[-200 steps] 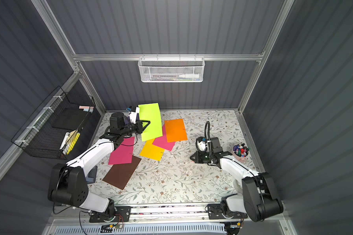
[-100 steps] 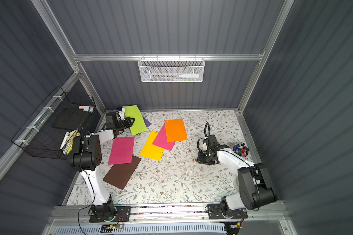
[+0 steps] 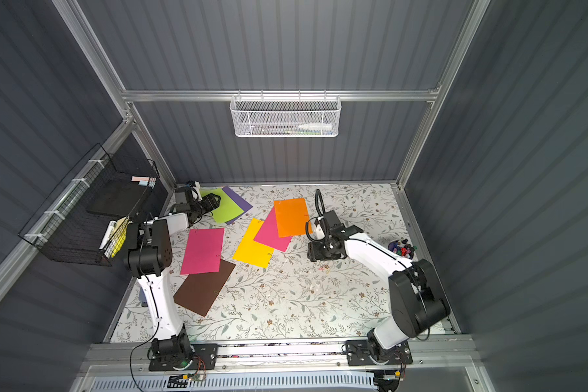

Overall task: Unclip the paperclips from the documents
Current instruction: Place the document at the document, then move the document to the center of the board.

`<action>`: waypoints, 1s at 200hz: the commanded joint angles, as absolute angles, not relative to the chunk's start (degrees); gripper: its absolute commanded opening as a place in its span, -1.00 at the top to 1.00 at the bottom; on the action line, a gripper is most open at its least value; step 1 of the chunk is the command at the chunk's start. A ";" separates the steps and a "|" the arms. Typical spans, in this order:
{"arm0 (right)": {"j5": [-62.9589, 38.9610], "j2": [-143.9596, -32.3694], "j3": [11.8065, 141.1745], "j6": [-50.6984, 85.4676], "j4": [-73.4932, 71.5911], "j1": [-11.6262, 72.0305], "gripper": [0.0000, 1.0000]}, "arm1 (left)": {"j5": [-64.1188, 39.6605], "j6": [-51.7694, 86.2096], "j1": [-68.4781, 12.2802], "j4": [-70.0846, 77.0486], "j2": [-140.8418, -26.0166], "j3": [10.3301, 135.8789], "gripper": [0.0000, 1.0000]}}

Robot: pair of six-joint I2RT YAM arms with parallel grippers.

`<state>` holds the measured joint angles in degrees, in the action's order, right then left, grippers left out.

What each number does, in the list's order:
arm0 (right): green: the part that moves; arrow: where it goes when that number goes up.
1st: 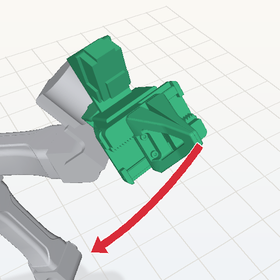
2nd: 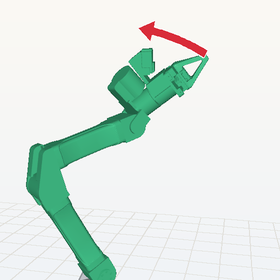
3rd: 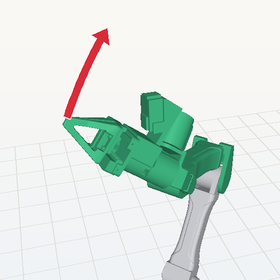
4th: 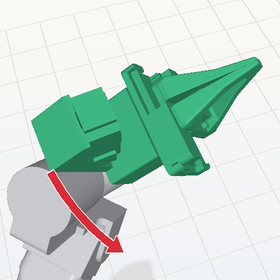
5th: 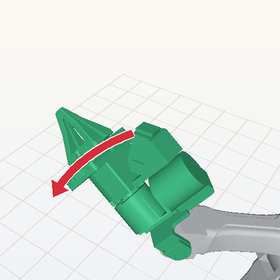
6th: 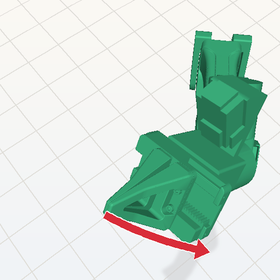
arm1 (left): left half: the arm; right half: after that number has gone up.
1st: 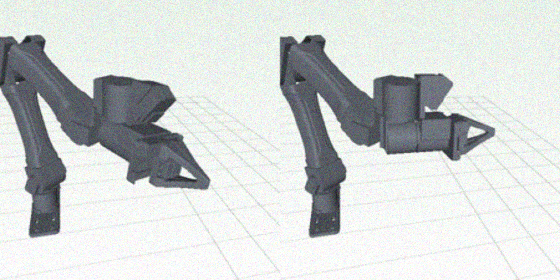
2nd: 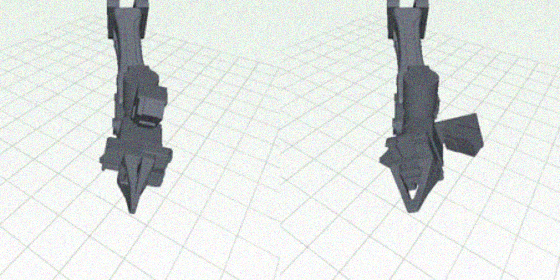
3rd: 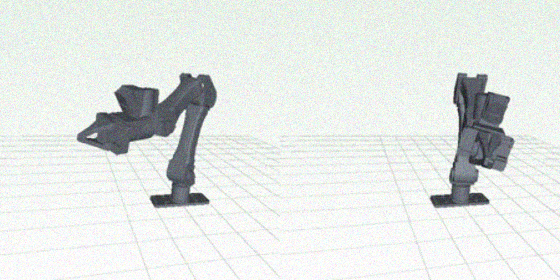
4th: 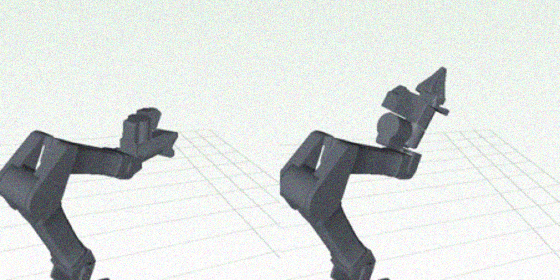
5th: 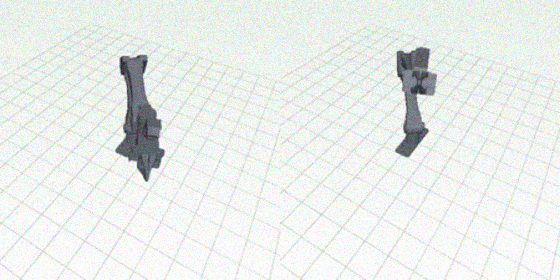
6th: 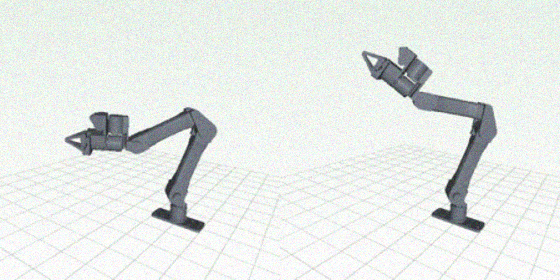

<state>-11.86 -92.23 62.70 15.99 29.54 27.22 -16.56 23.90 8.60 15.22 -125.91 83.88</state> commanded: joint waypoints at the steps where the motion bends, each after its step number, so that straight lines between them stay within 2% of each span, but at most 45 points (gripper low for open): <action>1: -13.70 -98.67 69.20 14.14 26.68 30.90 -0.25 | -8.07 24.59 9.14 12.63 -121.72 81.98 -0.80; 5: -13.70 -100.39 70.86 13.91 26.43 31.69 -0.26 | -6.99 24.66 9.14 12.93 -120.75 81.59 -0.95; 9: -13.67 -101.76 72.12 13.76 26.29 32.35 -0.25 | -6.10 24.71 9.14 13.07 -119.84 79.58 -0.99; 57: -14.07 -115.68 85.27 13.09 22.59 36.27 -0.25 | -5.30 24.77 9.01 12.61 -109.27 71.53 -0.99; 99: -13.69 -124.87 93.83 12.88 27.53 37.18 -0.23 | -7.59 24.52 8.03 12.20 -100.74 65.12 -0.99; 137: -15.43 -125.51 90.54 12.57 31.19 39.07 -0.20 | -8.49 24.19 5.96 11.19 -95.15 63.13 -0.99; 200: -23.25 -116.18 74.47 10.05 36.76 43.43 -0.15 | -9.68 24.99 -0.25 10.07 -92.51 62.73 -0.99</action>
